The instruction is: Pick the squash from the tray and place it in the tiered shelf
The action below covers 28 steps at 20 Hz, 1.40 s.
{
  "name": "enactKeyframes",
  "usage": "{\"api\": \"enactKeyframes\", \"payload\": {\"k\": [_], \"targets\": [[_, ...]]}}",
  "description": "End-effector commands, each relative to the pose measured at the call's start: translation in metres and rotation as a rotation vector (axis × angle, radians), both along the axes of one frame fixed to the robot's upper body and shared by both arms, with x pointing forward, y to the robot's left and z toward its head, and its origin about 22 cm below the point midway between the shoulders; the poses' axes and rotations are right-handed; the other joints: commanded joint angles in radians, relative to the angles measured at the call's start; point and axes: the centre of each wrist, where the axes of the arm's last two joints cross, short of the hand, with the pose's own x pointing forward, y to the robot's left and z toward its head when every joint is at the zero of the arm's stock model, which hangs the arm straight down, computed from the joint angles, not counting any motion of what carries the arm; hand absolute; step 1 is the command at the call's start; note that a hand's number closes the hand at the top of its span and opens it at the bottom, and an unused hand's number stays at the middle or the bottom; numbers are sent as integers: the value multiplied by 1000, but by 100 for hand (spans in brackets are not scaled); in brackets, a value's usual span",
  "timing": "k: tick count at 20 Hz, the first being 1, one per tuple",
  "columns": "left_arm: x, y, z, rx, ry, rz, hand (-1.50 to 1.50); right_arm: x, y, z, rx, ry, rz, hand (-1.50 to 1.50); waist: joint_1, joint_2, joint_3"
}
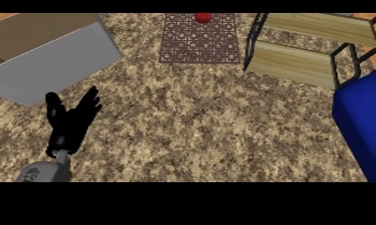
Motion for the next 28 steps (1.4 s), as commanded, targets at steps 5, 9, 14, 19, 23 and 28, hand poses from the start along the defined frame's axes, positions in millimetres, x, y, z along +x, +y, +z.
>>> {"api": "enactKeyframes", "payload": {"k": [5, 9, 14, 19, 23, 28], "targets": [[-2, 0, 13, 8, -4, 14, 0, 11, 12, -6, -52, 47, 146, -150, -6, -2, 2], [-18, 2, -8, 5, 3, 12, 0, 11, 18, -12, -105, 54, 160, -150, -3, 0, 2], [-27, 11, -9, -2, 21, 24, 0, 8, 18, -13, -99, 45, 182, -150, -18, -6, -1], [-16, 4, -8, 3, 5, 3, 0, 24, 45, -26, -125, 53, 205, -150, -17, -5, 0], [-25, 16, -1, 10, -24, 19, 0, 33, 50, -24, -158, 61, 195, -150, -10, -4, 0], [-11, 6, -6, 11, -13, 33, 0, 27, 64, -36, -204, 54, 217, -150, -21, -4, -1]]}}
